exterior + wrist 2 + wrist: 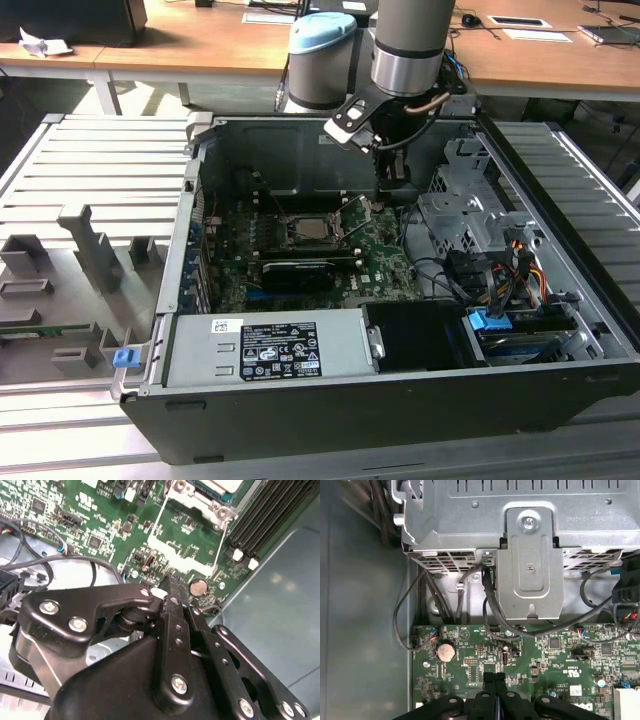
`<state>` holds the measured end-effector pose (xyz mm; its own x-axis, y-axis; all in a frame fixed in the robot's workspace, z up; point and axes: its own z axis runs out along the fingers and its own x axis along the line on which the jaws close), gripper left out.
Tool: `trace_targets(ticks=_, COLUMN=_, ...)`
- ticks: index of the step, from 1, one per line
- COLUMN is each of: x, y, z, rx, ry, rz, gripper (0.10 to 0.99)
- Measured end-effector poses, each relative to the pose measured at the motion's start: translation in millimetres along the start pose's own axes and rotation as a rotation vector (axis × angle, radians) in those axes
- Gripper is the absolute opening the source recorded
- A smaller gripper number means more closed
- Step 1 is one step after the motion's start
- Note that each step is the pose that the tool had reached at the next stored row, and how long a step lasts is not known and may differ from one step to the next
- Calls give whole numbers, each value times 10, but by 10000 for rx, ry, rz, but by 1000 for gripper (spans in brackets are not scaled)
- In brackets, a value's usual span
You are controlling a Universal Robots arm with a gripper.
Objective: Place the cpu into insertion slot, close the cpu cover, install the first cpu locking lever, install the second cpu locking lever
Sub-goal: 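Close the cpu cover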
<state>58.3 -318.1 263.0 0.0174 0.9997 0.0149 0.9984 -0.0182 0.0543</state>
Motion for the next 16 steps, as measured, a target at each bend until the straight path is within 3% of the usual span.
trace_targets(ticks=4, x=-1, y=6, z=19, rx=-1, ry=0, rz=0, gripper=106)
trace_targets(ticks=9, x=-4, y=4, z=125, rx=-2, ry=-1, rz=0, gripper=106)
trace_targets(ticks=15, x=-5, y=-1, z=135, rx=148, ry=-6, rz=0, gripper=106)
trace_targets(ticks=16, x=-4, y=-34, z=135, rx=156, ry=-3, rz=-3, gripper=106)
